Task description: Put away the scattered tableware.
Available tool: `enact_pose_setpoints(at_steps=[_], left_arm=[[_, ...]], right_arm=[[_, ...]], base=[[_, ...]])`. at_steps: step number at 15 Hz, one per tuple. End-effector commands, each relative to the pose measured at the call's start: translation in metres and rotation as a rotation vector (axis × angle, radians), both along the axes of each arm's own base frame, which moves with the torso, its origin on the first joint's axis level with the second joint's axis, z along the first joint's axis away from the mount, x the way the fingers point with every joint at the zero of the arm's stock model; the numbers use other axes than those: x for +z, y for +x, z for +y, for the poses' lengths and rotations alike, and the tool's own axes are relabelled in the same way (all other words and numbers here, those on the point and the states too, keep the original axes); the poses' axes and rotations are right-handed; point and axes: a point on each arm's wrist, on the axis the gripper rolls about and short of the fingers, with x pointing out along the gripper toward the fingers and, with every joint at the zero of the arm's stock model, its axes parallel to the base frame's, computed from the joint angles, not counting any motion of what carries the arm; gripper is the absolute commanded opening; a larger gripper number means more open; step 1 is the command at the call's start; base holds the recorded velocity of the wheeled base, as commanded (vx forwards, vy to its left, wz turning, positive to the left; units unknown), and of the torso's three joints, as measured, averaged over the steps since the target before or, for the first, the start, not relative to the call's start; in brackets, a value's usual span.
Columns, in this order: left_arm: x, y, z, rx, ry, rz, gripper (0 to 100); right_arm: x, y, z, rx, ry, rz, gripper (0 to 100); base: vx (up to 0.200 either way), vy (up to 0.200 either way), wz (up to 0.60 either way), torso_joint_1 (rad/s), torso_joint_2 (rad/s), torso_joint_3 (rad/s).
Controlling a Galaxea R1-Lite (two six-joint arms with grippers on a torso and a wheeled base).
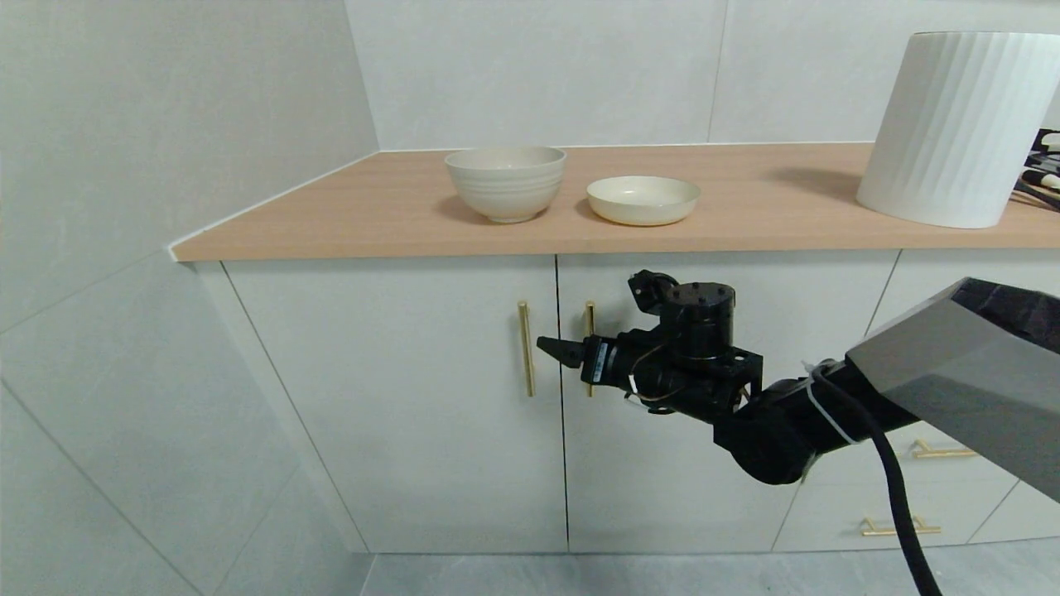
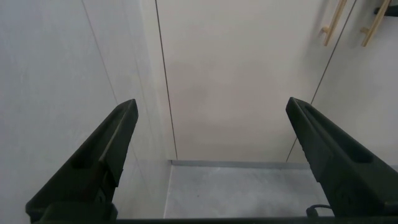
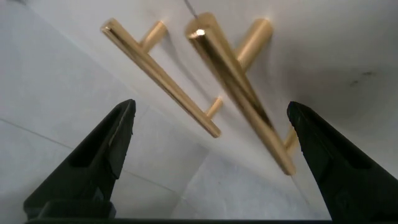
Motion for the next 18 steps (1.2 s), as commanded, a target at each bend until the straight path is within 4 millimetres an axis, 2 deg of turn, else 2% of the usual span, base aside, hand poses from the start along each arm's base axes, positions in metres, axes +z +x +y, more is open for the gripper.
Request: enact_pose_setpoints(at_steps=[1,4,8,13,18], left_arm=[[0.000,0.000,0.000,0.001,-0.001,-0.001,100],[0.000,0.000,0.000,0.001,0.000,-0.001,100],[0.000,0.000,0.000,0.001,-0.001,-0.001,100],[0.000,0.000,0.000,0.001,-0.001,0.001,100],[0.000,0.000,0.000,0.001,-0.001,0.001,100]], right_arm=[[0.000,-0.004,0.004,0.014,0.005,0.005,100],[0.002,-0.012,0.005,0.029,-0.001,0.014,100],[0.018,-0.040,-0.013,0.180,0.008,0.040,100],[0.024,-0.061,-0.029,0.209,0.000,0.057,100],[0.029,-0.105,-0.057,0.415,0.009,0.114,100]], base=[[0.000,0.000,0.00,0.000,0.00,0.000],[0.000,0.000,0.00,0.000,0.00,0.000],[0.000,0.000,0.00,0.000,0.00,0.000],[0.000,0.000,0.00,0.000,0.00,0.000],[0.000,0.000,0.00,0.000,0.00,0.000]])
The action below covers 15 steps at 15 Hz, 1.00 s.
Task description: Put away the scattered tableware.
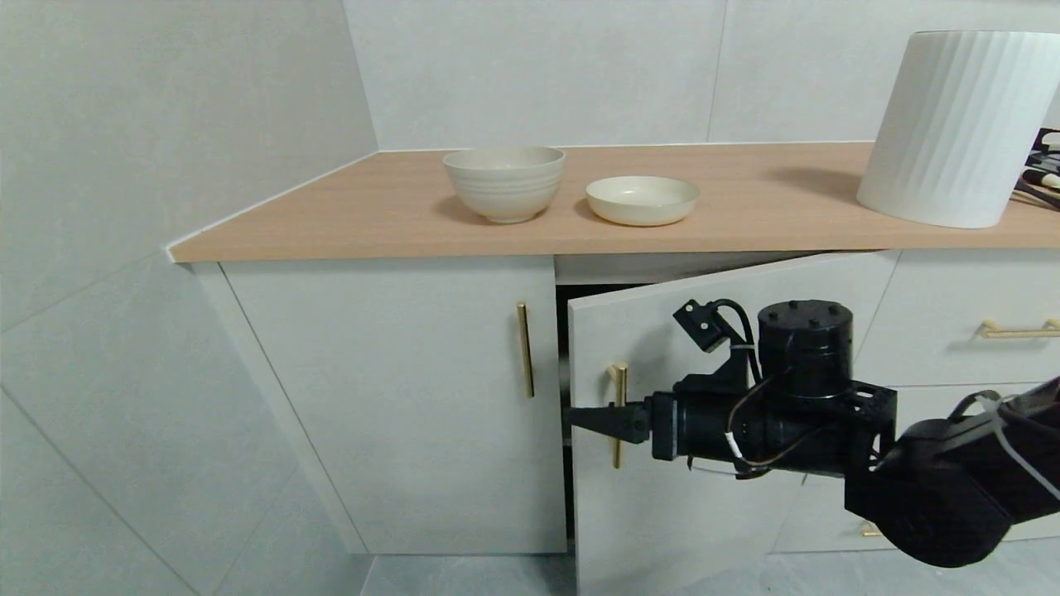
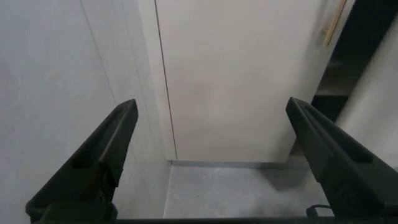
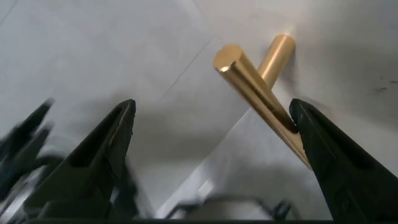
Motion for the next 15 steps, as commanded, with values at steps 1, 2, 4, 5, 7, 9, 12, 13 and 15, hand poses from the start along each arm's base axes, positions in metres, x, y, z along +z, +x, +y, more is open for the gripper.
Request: enact_pose_setpoints(at_steps=[1,2,4,5,7,9,12,13,15], left_arm=[[0.000,0.000,0.000,0.000,0.000,-0.001,100],[0.000,0.000,0.000,0.000,0.000,-0.001,100],[0.000,0.000,0.000,0.000,0.000,-0.001,100],[0.000,0.000,0.000,0.000,0.000,-0.001,100],[0.000,0.000,0.000,0.000,0.000,0.000,100],[0.006,-0.002,0.000,0.003,-0.002,-0.029,100],[0.053,-0.016,-0.002,-0.138,0.004,-0.077,100],[0.065,-0.017,-0.005,-0.255,0.003,-0.035,100],[0.094,-0.002,-0.011,-0.538,-0.027,0.090,100]], right_arm=[[0.010,-0.016,-0.010,0.060,0.021,-0.006,100],[0.009,-0.016,-0.010,0.061,0.019,-0.002,100],[0.011,-0.022,-0.015,0.064,0.020,-0.003,100],[0.012,-0.025,-0.017,0.066,0.022,-0.004,100],[0.012,-0.025,-0.017,0.066,0.020,-0.004,100],[0.010,-0.024,-0.016,0.065,0.018,-0.004,100],[0.008,-0.022,-0.015,0.064,0.017,0.000,100],[0.007,-0.021,-0.014,0.064,0.016,0.001,100],[0.000,-0.013,-0.007,0.064,0.023,-0.005,100]], base=[[0.000,0.000,0.00,0.000,0.00,0.000],[0.000,0.000,0.00,0.000,0.00,0.000],[0.000,0.000,0.00,0.000,0.00,0.000],[0.000,0.000,0.00,0.000,0.00,0.000],[0.000,0.000,0.00,0.000,0.00,0.000],[0.000,0.000,0.00,0.000,0.00,0.000],[0.000,0.000,0.00,0.000,0.00,0.000],[0.000,0.000,0.00,0.000,0.00,0.000],[0.000,0.000,0.00,0.000,0.00,0.000]])
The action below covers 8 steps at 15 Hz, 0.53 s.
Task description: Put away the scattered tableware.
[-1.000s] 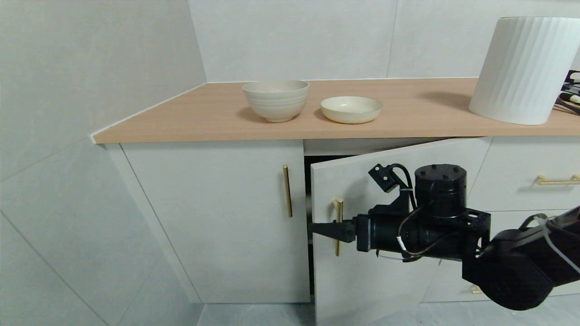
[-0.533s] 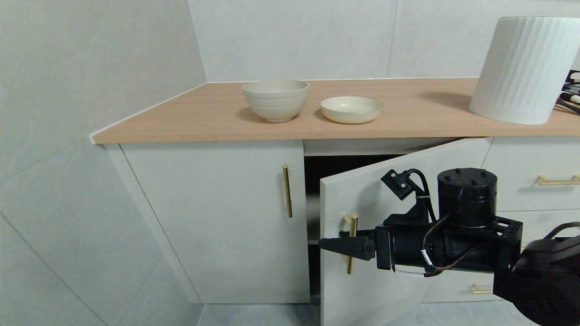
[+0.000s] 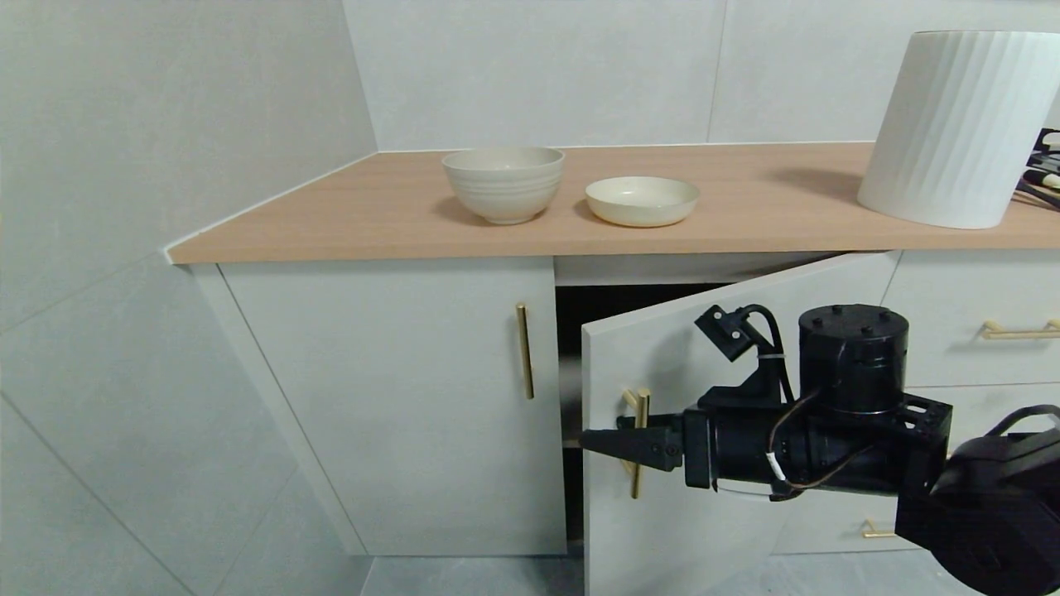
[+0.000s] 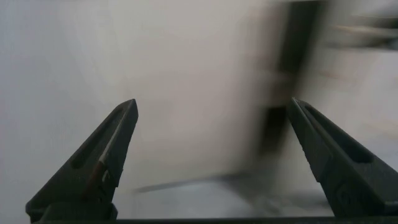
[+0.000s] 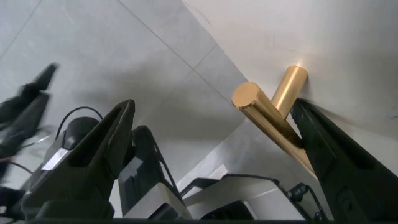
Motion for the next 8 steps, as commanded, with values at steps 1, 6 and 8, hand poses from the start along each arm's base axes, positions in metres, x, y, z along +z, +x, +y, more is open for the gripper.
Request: enact_pose_setpoints(at_steps=[1,6,8], left_arm=[[0.044,0.027,-0.006,-0.270,-0.015,0.187,100],[0.065,0.123,-0.019,-0.503,-0.043,0.438,100],[0.056,0.168,-0.033,-0.563,-0.039,0.498,100]], right_arm=[[-0.013,0.009,0.008,0.000,0.003,-0.003,100],[-0.020,0.025,0.021,-0.006,0.047,-0.045,100],[-0.019,0.025,0.021,-0.008,0.048,-0.045,100]], base=[[0.000,0.000,0.00,0.000,0.00,0.000],[0.000,0.000,0.00,0.000,0.00,0.000],[0.000,0.000,0.00,0.000,0.00,0.000]])
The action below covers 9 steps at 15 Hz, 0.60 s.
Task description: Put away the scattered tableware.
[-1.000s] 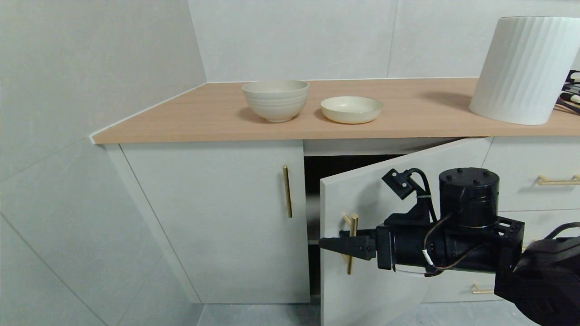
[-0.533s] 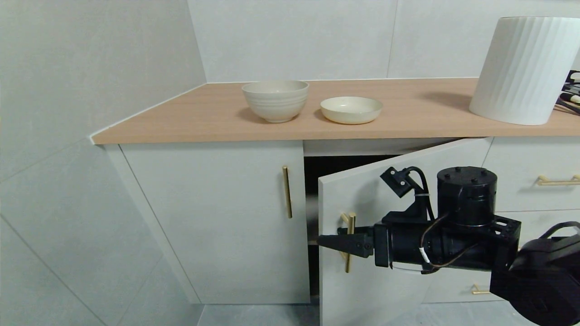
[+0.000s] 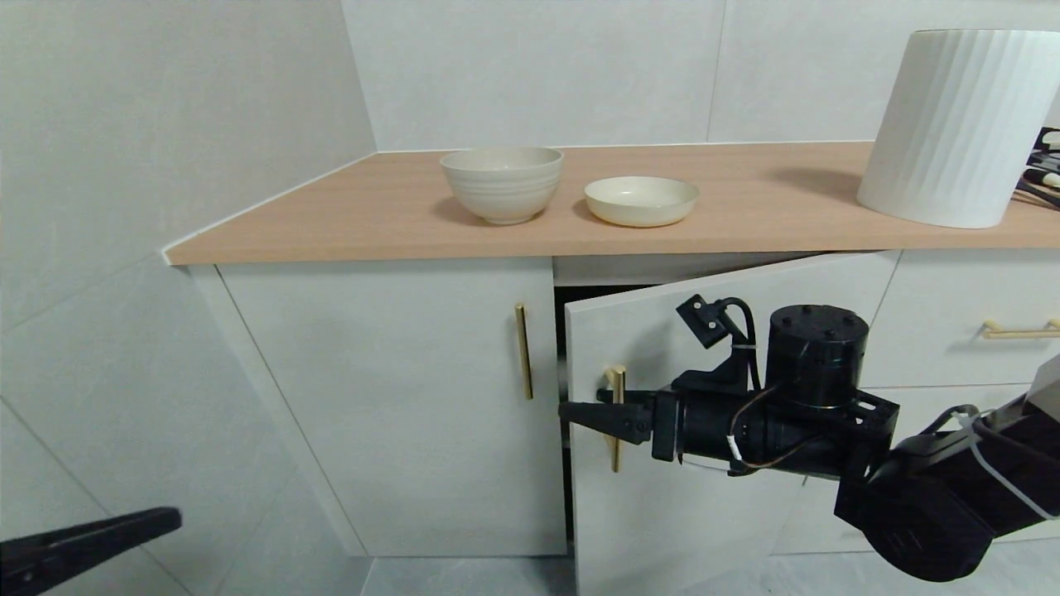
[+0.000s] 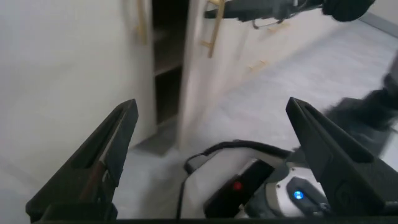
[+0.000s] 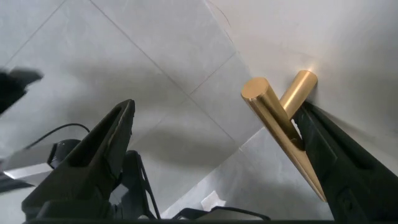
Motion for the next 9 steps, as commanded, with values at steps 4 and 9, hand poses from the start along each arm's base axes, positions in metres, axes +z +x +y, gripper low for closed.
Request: enact_pose_setpoints(at_steps=[4,9], left_arm=[[-0.051,0.136,-0.043,-0.153,0.005,0.274,100],[-0.066,0.144,-0.057,-0.163,-0.077,0.352,100]], right_arm=[[-0.005,0.002,0.001,-0.024,-0.015,0.015,100],[-0.006,0.001,0.001,-0.037,-0.020,0.015,100]], base=[[0.000,0.000,0.00,0.000,0.00,0.000],[0.000,0.000,0.00,0.000,0.00,0.000]])
